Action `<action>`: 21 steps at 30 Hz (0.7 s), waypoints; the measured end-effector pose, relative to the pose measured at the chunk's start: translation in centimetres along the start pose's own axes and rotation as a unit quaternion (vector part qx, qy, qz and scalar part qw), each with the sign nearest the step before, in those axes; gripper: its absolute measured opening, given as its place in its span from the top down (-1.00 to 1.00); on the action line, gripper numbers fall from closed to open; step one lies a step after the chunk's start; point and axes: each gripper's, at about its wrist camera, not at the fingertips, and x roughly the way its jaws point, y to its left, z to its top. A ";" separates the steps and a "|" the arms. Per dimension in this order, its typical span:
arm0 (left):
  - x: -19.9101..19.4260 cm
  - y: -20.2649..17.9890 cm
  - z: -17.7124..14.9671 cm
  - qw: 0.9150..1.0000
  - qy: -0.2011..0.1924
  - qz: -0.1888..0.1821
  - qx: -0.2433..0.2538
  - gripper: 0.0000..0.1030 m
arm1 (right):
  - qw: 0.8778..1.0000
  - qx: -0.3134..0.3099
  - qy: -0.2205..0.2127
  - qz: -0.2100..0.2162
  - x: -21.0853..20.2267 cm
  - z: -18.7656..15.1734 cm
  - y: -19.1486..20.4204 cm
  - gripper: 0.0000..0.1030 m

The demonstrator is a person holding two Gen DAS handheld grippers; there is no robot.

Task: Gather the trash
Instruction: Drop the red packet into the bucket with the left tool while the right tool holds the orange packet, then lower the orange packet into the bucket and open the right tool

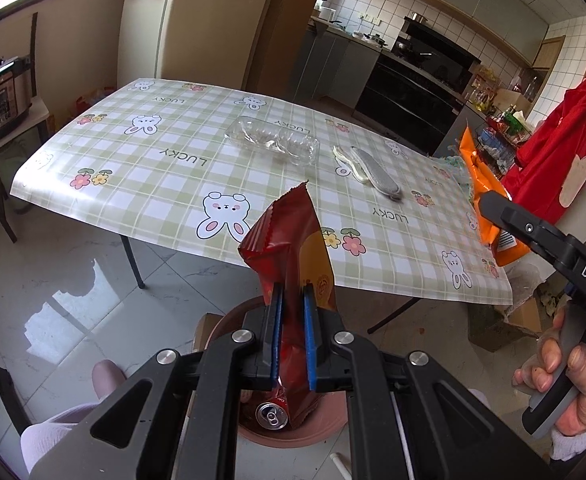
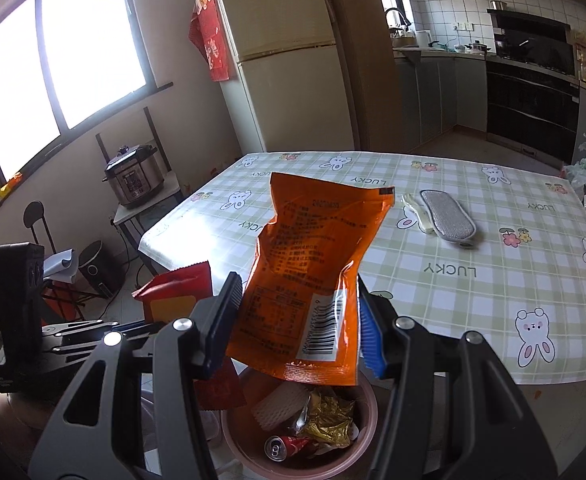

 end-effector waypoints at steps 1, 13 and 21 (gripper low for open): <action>0.3 -0.1 0.0 1.000 0.004 0.001 0.001 0.81 | 1.000 0.001 -0.001 -0.001 -0.1 0.0 -0.1 -0.06; 2.7 -1.5 -0.6 0.999 0.032 -0.020 0.016 0.20 | 1.000 0.004 -0.001 -0.006 -0.4 -0.1 -0.6 -0.06; -0.4 0.7 0.7 0.999 -0.032 0.019 0.000 -0.57 | 1.000 -0.019 0.008 -0.005 -0.4 -0.5 0.5 -0.06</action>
